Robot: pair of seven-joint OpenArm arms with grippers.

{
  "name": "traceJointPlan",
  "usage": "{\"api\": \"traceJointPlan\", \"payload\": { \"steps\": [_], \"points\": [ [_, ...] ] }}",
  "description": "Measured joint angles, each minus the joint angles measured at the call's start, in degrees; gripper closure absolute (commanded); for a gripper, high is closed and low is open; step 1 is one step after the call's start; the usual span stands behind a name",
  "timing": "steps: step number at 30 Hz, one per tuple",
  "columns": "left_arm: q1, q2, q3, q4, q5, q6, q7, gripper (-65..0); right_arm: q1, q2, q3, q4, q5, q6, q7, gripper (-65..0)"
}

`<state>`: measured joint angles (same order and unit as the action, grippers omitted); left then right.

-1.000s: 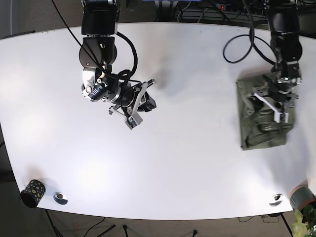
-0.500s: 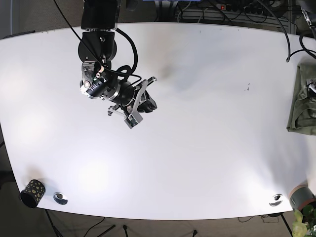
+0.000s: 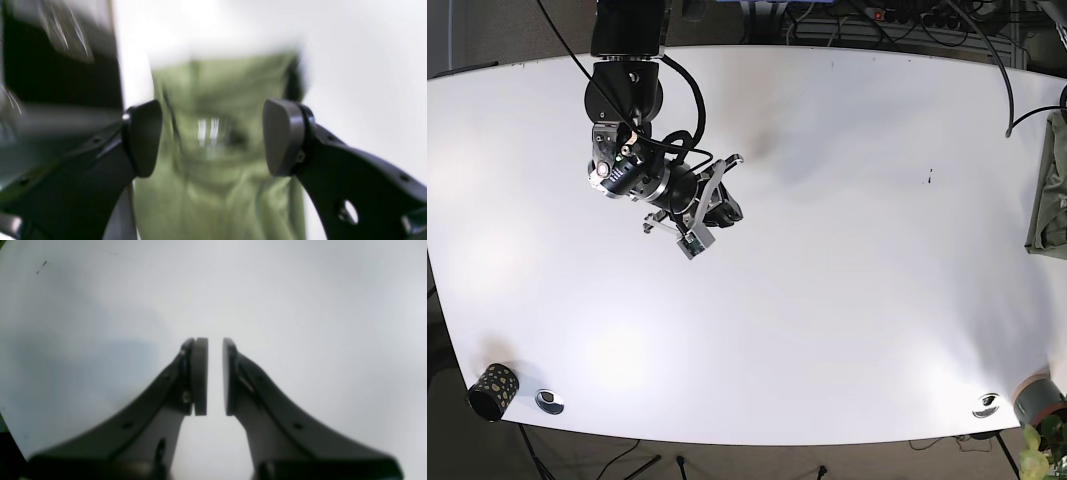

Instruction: Fold the T-shirt properly

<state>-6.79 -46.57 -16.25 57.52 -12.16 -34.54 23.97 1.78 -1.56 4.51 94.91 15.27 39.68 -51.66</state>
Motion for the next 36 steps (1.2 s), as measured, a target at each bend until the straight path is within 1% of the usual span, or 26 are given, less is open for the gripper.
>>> {"api": "traceJointPlan", "payload": {
  "steps": [3, 5, 8, 10, 12, 13, 15, 16, 17, 18, 20, 21, 23, 25, 27, 29, 30, 32, 33, 35, 36],
  "points": [
    [0.94, 1.86, -0.74, 6.19, 0.39, 0.11, 0.24, -39.2, 0.52, 1.16, 0.04, 1.44, -0.04, 0.02, 0.46, -6.5],
    [1.33, 4.63, -1.44, 10.36, 1.01, 0.20, 0.42, -37.9, 1.03, 1.88, 0.11, 1.95, -1.36, 0.00, 4.15, -6.5],
    [1.42, 8.66, -1.42, 15.08, 0.96, 0.55, 0.07, -37.9, 0.81, 1.88, 0.26, 2.01, -7.21, -0.04, 10.05, -6.5],
    [1.25, 11.76, -1.18, 17.05, 1.88, 2.54, -0.28, -37.9, 0.02, 1.92, 0.26, 1.99, -11.98, 0.04, 14.86, -6.5],
    [1.11, 15.67, -0.87, 18.38, 5.99, 6.86, -3.48, -37.9, -0.57, 1.88, 0.26, 1.64, -18.43, 0.28, 20.39, -6.5],
    [1.18, 17.49, -0.33, 18.75, 7.98, 8.15, -5.33, -37.9, -0.90, 1.79, 0.46, 1.38, -21.16, 0.26, 23.19, -6.5],
    [1.57, 21.05, 1.36, 19.34, 11.85, 9.86, -10.38, -37.9, -1.55, 1.55, 1.60, 0.83, -24.59, 0.50, 29.11, -6.8],
    [1.75, 22.67, 1.90, 19.37, 12.70, 10.43, -12.26, -37.9, -1.84, 1.53, 2.14, 0.74, -25.29, 0.44, 30.27, -7.0],
    [2.40, 24.83, 2.62, 19.45, 14.73, 10.86, -15.69, -37.9, -2.29, 1.51, 3.17, 0.61, -27.08, 0.44, 33.24, -7.0],
    [3.15, 27.26, 3.28, 19.52, 15.37, 11.58, -18.43, -37.9, -2.64, 1.53, 4.11, 0.57, -27.21, -0.04, 34.23, -7.1],
    [4.90, 30.32, 3.56, 20.04, 17.03, 12.98, -22.69, -37.9, -3.30, 1.60, 5.88, 0.50, -27.50, -0.94, 36.17, -7.1],
    [6.34, 32.15, 3.56, 20.96, 17.40, 14.60, -23.96, -37.9, -3.76, 1.77, 7.08, 0.50, -27.56, -1.81, 37.38, -7.1],
    [8.83, 33.99, 3.52, 22.34, 18.80, 15.87, -24.79, -37.9, -4.37, 2.73, 8.20, 0.50, -27.71, -2.36, 38.75, -7.1],
    [12.00, 36.06, 3.45, 24.79, 19.32, 17.46, -25.05, -37.9, -5.66, 4.63, 8.74, 0.50, -27.56, -3.30, 39.71, -7.1],
    [15.26, 38.07, 3.52, 28.50, 20.33, 18.08, -25.18, -37.9, -7.28, 5.90, 8.92, 0.57, -27.08, -5.46, 42.40, -7.0],
    [18.16, 39.95, 3.96, 31.69, 20.57, 17.77, -25.64, -37.9, -9.18, 7.10, 8.92, 0.52, -26.84, -7.15, 43.63, -7.0],
    [19.96, 41.09, 4.17, 33.42, 20.59, 17.53, -26.16, -37.9, -10.69, 7.87, 8.96, 0.46, -26.23, -7.41, 44.17, -7.0],
    [22.95, 42.97, 4.39, 35.93, 20.92, 16.79, -25.59, -37.9, -12.72, 8.94, 8.98, 0.26, -23.08, -8.22, 44.81, -7.1],
    [25.68, 44.24, 4.37, 38.01, 21.00, 17.22, -25.70, -37.9, -14.40, 9.73, 8.96, 0.28, -20.50, -8.81, 45.48, -7.1],
    [29.29, 45.51, 4.28, 40.57, 21.14, 17.33, -25.46, -37.9, -16.52, 11.10, 8.74, 0.33, -17.31, -8.76, 45.38, -7.1],
    [31.63, 46.27, 4.13, 42.03, 21.14, 17.64, -25.53, -37.9, -18.08, 12.20, 8.66, 0.39, -15.13, -8.17, 45.48, -7.1]
  ]
}}
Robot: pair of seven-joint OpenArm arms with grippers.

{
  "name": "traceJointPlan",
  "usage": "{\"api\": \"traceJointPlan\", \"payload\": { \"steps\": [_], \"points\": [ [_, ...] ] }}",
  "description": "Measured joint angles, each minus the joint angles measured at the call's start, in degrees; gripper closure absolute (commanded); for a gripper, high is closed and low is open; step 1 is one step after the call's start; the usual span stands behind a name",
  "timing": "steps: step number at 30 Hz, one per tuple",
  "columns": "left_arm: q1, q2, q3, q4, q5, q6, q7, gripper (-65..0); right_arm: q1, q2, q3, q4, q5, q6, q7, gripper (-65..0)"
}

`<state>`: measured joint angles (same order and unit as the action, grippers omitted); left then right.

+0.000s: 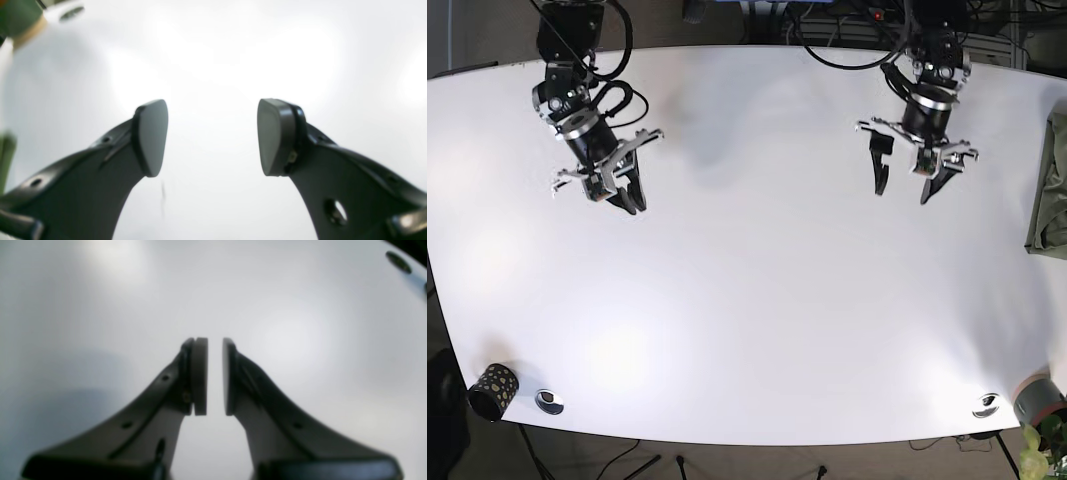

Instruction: Fold the T-shirt properly

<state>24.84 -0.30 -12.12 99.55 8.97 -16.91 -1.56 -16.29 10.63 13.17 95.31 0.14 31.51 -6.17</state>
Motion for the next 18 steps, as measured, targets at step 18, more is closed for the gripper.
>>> {"api": "traceJointPlan", "payload": {
  "steps": [18],
  "points": [
    [28.79, 9.29, -0.52, 10.47, -0.42, 0.04, 0.02, -37.9, -25.40, 2.54, 6.62, 5.73, 16.31, -0.15, -0.20, -7.0]
  ]
}}
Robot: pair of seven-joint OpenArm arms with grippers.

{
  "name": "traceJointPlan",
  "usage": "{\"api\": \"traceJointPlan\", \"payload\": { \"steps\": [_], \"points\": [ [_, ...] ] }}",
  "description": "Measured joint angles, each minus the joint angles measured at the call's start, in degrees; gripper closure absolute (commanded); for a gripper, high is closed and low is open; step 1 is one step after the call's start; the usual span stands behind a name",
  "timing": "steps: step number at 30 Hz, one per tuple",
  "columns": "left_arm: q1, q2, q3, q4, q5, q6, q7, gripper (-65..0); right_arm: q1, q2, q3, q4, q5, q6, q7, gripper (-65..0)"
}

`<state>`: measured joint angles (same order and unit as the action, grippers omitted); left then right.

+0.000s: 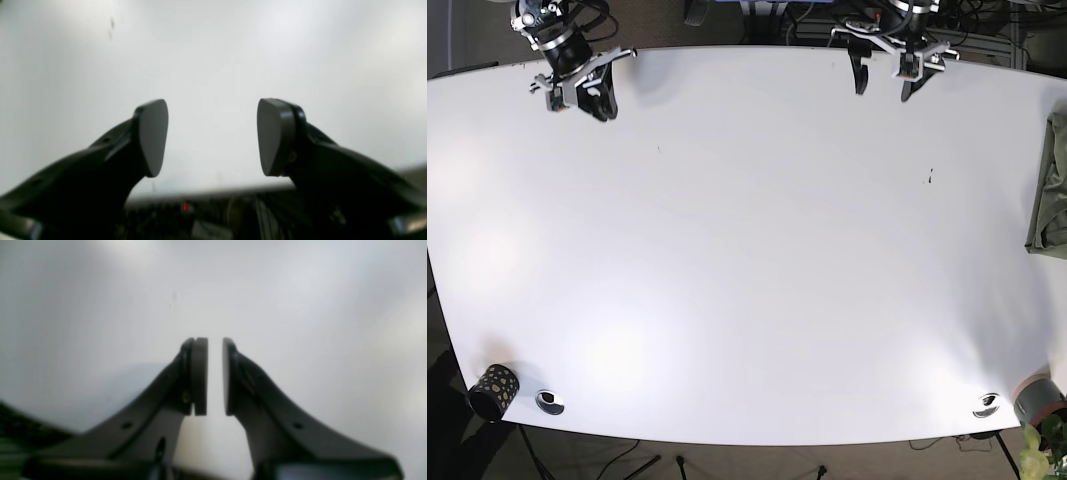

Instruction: Fold the T-shirt properly

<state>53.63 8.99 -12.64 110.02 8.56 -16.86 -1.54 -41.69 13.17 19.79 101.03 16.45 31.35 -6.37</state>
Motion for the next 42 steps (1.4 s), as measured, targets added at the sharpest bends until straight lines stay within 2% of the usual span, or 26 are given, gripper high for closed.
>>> {"api": "traceJointPlan", "payload": {
  "steps": [5, 10, 17, 20, 24, 28, 30, 36, 42],
  "points": [
    [6.51, -0.11, 0.00, 1.20, -0.07, 0.35, -0.35, -37.8, -8.35, 0.85, -0.17, 2.99, 3.37, 0.07, 0.39, -7.0],
    [12.61, -0.04, 0.33, 1.11, -0.17, 0.87, -0.20, -37.8, -16.57, 2.29, -0.24, 5.29, 4.15, -0.15, 0.17, -6.8],
    [18.40, -0.09, 0.57, 0.50, -0.24, 2.32, -0.26, -37.8, -24.46, 1.75, -0.70, 5.64, 4.37, -0.26, 0.13, -6.8],
    [18.95, -0.04, 0.70, -0.61, -0.26, 2.34, -0.92, -37.8, -25.66, 2.05, -2.80, 3.45, 4.09, -0.59, -1.40, -6.7],
    [17.07, 0.00, 0.00, -6.43, -0.70, 2.29, -1.11, -37.8, -25.35, 2.40, -4.61, -1.42, 4.15, 0.15, -1.25, -6.7],
    [12.48, -0.15, -1.86, -14.78, -0.44, 2.54, -0.57, -37.8, -23.37, 2.89, -7.02, -8.94, 3.69, -0.52, -1.68, -6.7],
    [10.38, -0.15, -1.88, -18.45, -0.46, 2.95, -1.38, -37.8, -21.84, 2.86, -8.11, -11.85, 2.89, -0.33, -2.05, -6.7],
    [3.80, -0.24, -1.62, -28.98, -0.17, 2.58, -1.27, -37.8, -15.37, 1.68, -10.82, -19.69, -5.62, -0.46, -0.96, -6.7],
    [-4.35, -2.84, -1.55, -40.81, 0.02, 2.32, -1.07, -37.8, -8.48, -1.07, -11.30, -28.02, -13.14, -0.81, -1.27, -6.7]
  ]
}}
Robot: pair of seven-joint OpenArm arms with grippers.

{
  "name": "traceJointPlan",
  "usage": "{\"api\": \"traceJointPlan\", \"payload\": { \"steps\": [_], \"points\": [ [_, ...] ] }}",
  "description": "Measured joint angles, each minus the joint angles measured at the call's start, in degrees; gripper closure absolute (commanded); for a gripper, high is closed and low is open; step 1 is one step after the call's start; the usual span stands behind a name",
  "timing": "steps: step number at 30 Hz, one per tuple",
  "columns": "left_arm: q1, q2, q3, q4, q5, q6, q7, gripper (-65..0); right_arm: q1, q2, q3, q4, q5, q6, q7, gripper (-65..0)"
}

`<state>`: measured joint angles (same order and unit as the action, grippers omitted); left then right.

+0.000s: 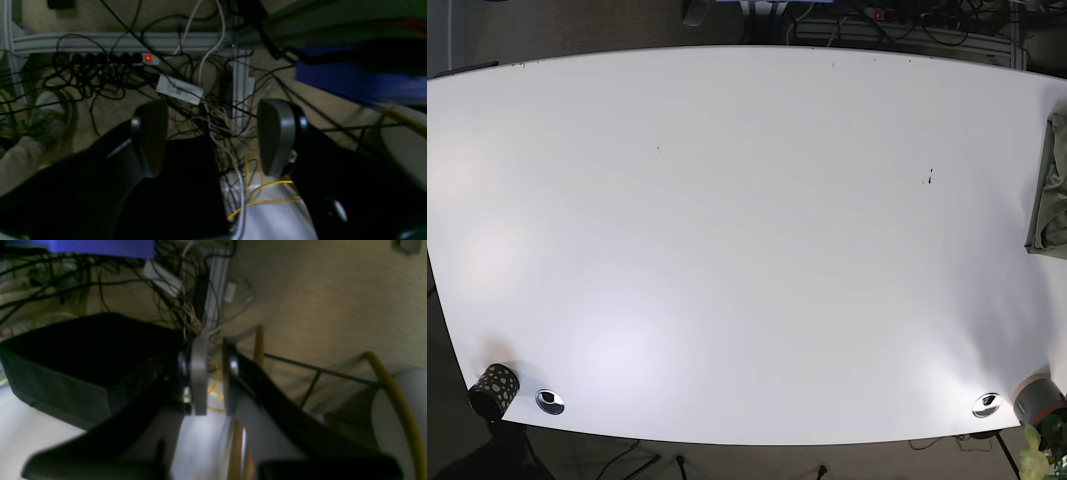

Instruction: Fold the T-shirt properly

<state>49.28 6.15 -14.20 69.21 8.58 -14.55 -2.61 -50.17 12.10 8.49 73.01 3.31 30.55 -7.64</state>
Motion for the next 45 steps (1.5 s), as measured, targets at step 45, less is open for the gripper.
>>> {"api": "traceJointPlan", "payload": {
  "steps": [45],
  "points": [
    [-36.70, -10.49, -3.19, -53.13, 6.86, 3.41, -1.16, -37.8, 31.26, -5.14, 0.17, -42.25, -7.93, -0.24, 4.85, -6.5]
  ]
}}
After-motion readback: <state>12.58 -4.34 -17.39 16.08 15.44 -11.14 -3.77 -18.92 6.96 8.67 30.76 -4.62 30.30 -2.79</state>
